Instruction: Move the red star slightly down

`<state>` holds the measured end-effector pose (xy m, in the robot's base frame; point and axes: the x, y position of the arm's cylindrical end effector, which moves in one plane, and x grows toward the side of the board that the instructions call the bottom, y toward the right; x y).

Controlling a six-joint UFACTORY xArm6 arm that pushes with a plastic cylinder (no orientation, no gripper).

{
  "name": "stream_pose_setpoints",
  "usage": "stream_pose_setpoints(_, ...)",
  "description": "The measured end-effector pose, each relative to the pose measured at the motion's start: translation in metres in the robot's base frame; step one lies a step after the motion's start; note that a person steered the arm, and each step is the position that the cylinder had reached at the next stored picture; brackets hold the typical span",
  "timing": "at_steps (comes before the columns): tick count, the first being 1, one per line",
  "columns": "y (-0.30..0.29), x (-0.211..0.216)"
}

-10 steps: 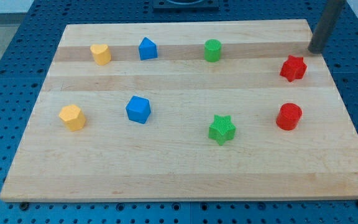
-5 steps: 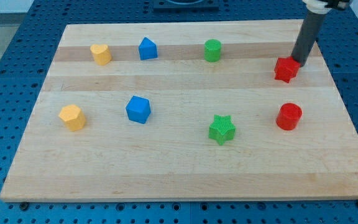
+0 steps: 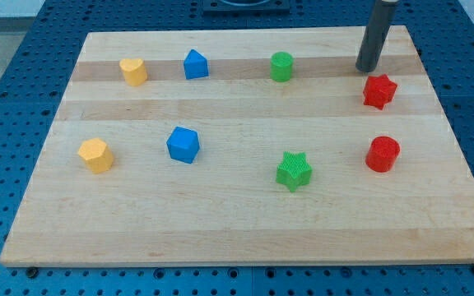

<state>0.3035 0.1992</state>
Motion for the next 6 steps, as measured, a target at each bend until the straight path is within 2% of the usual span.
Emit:
stream_pose_setpoints(3,0.000,0.043)
stream_pose_setpoints(5,0.000,0.043)
stream_pose_setpoints(6,0.000,0.070)
